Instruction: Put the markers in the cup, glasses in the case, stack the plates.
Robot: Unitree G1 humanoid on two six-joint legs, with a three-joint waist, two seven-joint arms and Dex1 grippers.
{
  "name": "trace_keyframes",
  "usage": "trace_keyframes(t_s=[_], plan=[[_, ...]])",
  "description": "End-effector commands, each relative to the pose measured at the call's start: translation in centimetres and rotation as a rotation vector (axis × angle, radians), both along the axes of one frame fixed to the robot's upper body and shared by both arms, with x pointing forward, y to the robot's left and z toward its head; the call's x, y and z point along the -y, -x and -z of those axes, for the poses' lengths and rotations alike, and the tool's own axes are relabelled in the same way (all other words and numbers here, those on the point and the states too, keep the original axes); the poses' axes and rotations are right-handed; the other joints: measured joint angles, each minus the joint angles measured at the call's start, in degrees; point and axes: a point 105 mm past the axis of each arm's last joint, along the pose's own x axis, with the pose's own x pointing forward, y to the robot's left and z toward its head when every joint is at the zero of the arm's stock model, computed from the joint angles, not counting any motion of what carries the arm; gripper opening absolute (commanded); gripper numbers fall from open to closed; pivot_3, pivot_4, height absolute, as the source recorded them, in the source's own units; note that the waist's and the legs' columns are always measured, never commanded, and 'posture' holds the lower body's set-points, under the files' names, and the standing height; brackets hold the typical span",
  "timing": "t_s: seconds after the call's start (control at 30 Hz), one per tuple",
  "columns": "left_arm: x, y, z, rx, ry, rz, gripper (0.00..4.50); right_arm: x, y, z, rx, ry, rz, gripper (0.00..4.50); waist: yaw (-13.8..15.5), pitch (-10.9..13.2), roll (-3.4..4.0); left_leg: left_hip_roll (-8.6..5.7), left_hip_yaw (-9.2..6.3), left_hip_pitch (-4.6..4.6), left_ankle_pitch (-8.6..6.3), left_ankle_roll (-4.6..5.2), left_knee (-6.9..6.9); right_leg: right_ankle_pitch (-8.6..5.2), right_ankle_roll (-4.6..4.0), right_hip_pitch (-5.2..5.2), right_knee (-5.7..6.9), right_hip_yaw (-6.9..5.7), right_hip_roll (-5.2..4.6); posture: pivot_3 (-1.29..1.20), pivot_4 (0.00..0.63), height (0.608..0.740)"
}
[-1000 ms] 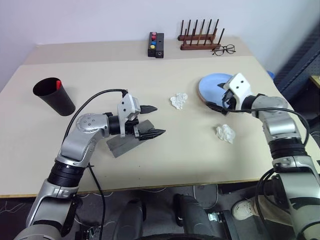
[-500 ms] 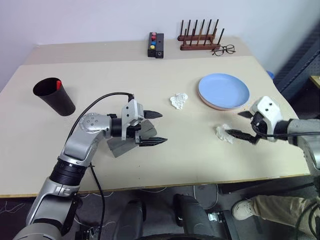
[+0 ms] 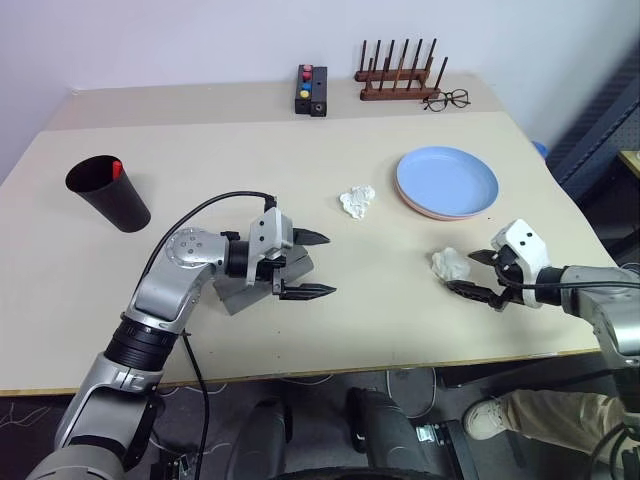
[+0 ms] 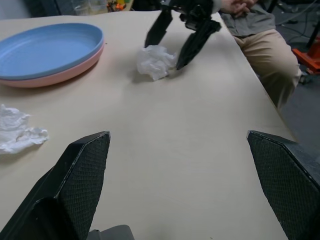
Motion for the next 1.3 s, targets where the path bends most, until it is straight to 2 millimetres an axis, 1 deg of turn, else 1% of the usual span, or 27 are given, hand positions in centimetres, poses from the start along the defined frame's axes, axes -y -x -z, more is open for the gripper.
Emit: trace_keyframes(t_s=[0.03, 0.1, 0.2, 0.23, 0.33, 0.37, 0.5, 0.63, 0.7, 0.83, 0.9, 1.0, 1.13, 1.3], plan=[[0.1, 0.5, -0.6, 0.035, -0.001, 0.026, 4.5, -0.1, -0.9, -0.5, 0.047, 0.0, -0.01, 4.22, 0.0, 0.0, 0.0, 0.0, 0.0, 0.0, 0.0, 0.0, 0.0, 0.0, 0.0, 0.0, 0.0, 0.0, 0.0, 0.0, 0.15, 0.74], [0.1, 0.6, -0.6, 0.034, -0.004, 0.028, 4.5, 0.0, -1.3, -0.4, 0.056, -0.004, -0.006, 3.62, 0.0, 0.0, 0.0, 0.0, 0.0, -0.01, 0.0, 0.0, -0.01, 0.0, 0.0, 0.0, -0.01, 0.0, 0.0, 0.0, 0.15, 0.74], [0.1, 0.6, -0.7, 0.035, 0.002, 0.025, 4.5, 0.0, -1.4, -0.2, 0.055, -0.015, -0.014, 2.08, 0.0, 0.0, 0.0, 0.0, 0.0, -0.01, 0.0, 0.0, -0.01, 0.0, 0.0, 0.0, -0.01, 0.0, 0.0, 0.0, 0.15, 0.74], [0.2, 0.6, -0.7, 0.035, 0.004, 0.024, 4.5, 0.0, -1.4, -0.1, 0.053, -0.017, -0.017, 1.65, 0.0, 0.0, 0.0, 0.0, 0.0, -0.01, 0.0, 0.0, -0.01, 0.0, 0.0, 0.0, -0.01, 0.0, 0.0, 0.0, 0.15, 0.74], [0.2, 0.4, -0.9, 0.039, 0.017, 0.017, 4.5, 0.1, -1.3, 0.3, 0.048, -0.016, -0.022, 0.15, 0.0, 0.0, 0.0, 0.0, 0.0, -0.01, 0.0, 0.0, 0.0, 0.0, 0.0, 0.0, 0.0, 0.0, 0.0, 0.0, 0.15, 0.74], [0.2, 0.4, -1.0, 0.039, 0.019, 0.015, 4.5, 0.1, -1.3, 0.3, 0.047, -0.017, -0.022, 0.06, 0.0, 0.0, 0.0, 0.0, 0.0, -0.01, 0.0, 0.0, 0.0, 0.0, 0.0, 0.0, 0.0, 0.0, 0.0, 0.0, 0.15, 0.74], [0.2, 0.2, -1.2, 0.042, 0.032, 0.005, 4.5, 0.3, -1.2, 0.4, 0.057, -0.014, -0.027, 0.06, 0.1, 0.0, 0.0, 0.0, 0.0, 0.0, 0.0, 0.0, 0.0, 0.0, 0.0, 0.0, 0.0, 0.0, 0.0, 0.0, 0.15, 0.74], [0.2, -0.1, -1.5, 0.047, 0.055, -0.014, 4.5, -0.3, -1.2, -1.4, 0.125, -0.062, -0.058, 0.06, 0.1, 0.0, 0.0, 0.0, 0.0, -0.01, 0.0, 0.0, 0.0, 0.0, 0.01, 0.0, 0.0, 0.0, 0.0, 0.0, 0.15, 0.74], [0.2, -0.4, -2.0, 0.05, 0.083, -0.034, 4.5, -1.1, -1.6, -3.4, 0.202, -0.096, -0.094, 0.06, 0.0, 0.0, 0.0, 0.0, 0.0, 0.0, 0.0, 0.0, -0.01, 0.0, 0.01, 0.0, 0.0, 0.0, 0.0, 0.0, 0.15, 0.74], [0.3, -0.9, -2.9, 0.042, 0.144, -0.075, 4.5, -2.4, -3.0, -6.6, 0.33, -0.127, -0.127, 0.06, -0.2, 0.0, 0.01, 0.0, 0.0, 0.03, 0.0, 0.0, 0.0, 0.01, 0.01, 0.0, 0.02, 0.0, 0.01, 0.0, 0.15, 0.74], [0.3, -1.0, -3.1, 0.038, 0.163, -0.09, 4.5, -3.0, -3.7, -7.7, 0.379, -0.127, -0.135, 0.06, -0.2, 0.0, 0.01, 0.0, 0.0, 0.04, 0.0, 0.0, -0.01, 0.01, 0.01, 0.0, 0.03, 0.0, 0.02, 0.0, 0.15, 0.74], [0.3, -1.2, -3.5, 0.037, 0.188, -0.117, 4.5, -3.7, -5.2, -9.0, 0.439, -0.118, -0.131, 0.06, -0.1, 0.0, 0.0, 0.0, -0.01, 0.03, 0.0, 0.0, -0.04, 0.01, 0.02, 0.0, 0.02, 0.0, 0.01, 0.0, 0.15, 0.74], [0.3, -1.5, -4.1, 0.045, 0.213, -0.149, 4.5, -4.4, -7.5, -9.6, 0.495, -0.11, -0.097, 0.06, -0.1, 0.0, 0.0, 0.0, 0.0, 0.02, 0.0, 0.0, -0.02, 0.02, 0.01, 0.0, 0.01, 0.0, 0.0, 0.0, 0.15, 0.74], [0.4, -1.6, -5.0, 0.065, 0.248, -0.184, 4.5, -5.1, -10.0, -9.0, 0.508, -0.109, -0.073, 0.06, -0.1, 0.0, 0.0, 0.0, -0.01, 0.03, 0.0, 0.0, -0.05, 0.13, -0.15, 0.0, 0.02, 0.0, 0.01, 0.0, 0.15, 0.74]])
